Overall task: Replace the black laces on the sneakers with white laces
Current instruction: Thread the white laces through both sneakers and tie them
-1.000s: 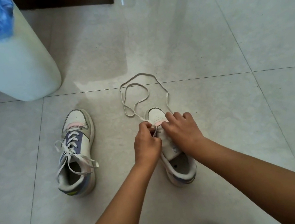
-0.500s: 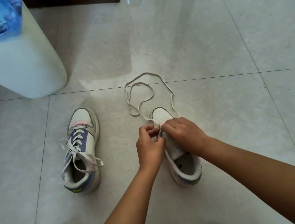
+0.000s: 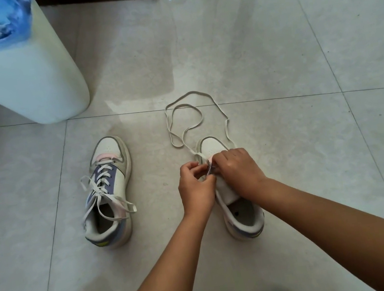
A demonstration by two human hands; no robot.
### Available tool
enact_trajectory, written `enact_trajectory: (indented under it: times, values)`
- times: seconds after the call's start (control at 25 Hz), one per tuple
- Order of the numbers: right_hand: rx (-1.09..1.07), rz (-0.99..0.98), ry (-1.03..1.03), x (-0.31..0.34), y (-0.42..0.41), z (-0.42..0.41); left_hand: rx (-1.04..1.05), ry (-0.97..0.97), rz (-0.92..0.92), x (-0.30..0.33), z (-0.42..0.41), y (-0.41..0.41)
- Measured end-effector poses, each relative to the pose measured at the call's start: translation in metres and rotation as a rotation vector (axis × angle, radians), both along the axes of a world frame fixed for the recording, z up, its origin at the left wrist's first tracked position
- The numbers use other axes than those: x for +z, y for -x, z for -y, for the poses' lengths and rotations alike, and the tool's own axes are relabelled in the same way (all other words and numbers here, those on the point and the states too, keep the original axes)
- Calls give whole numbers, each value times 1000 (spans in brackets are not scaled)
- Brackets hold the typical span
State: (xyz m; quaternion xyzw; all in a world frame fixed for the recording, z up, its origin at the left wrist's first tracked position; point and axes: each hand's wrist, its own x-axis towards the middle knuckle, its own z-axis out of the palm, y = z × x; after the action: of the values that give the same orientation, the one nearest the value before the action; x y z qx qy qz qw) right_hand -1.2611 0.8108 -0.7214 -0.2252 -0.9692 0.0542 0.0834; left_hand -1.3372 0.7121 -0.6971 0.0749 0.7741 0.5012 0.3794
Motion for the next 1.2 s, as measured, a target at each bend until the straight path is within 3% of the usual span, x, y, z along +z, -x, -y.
enact_trajectory:
  times: [0.12,0.28,0.4,0.48,0.64,0.76,0.88,0.96,1.12,1.2]
  values:
    - [-34,48,-91,4,4,11,-44,-10,-24,2,1,-1]
    - [-64,75,-2,7,8,14,-288,-9,-218,3,16,-24]
    - [-78,115,199,10,7,13,-470,9,-389,-11,32,-47]
    - [-54,74,228,18,9,13,-423,-11,-364,-19,31,-56]
    - [140,-109,75,32,2,17,-173,-12,-233,-9,14,-57]
    - [284,-159,16,43,-21,19,-198,21,-262,-13,10,-41]
    - [432,-94,116,60,-50,32,-248,72,-232,-12,16,-28]
    - [374,-63,223,69,-58,29,-307,127,-216,-7,23,-22]
    - [-29,-88,653,88,-41,-5,-532,-198,-701,10,35,-1]
    - [-89,-66,808,97,-32,-7,-544,-268,-800,15,30,4]
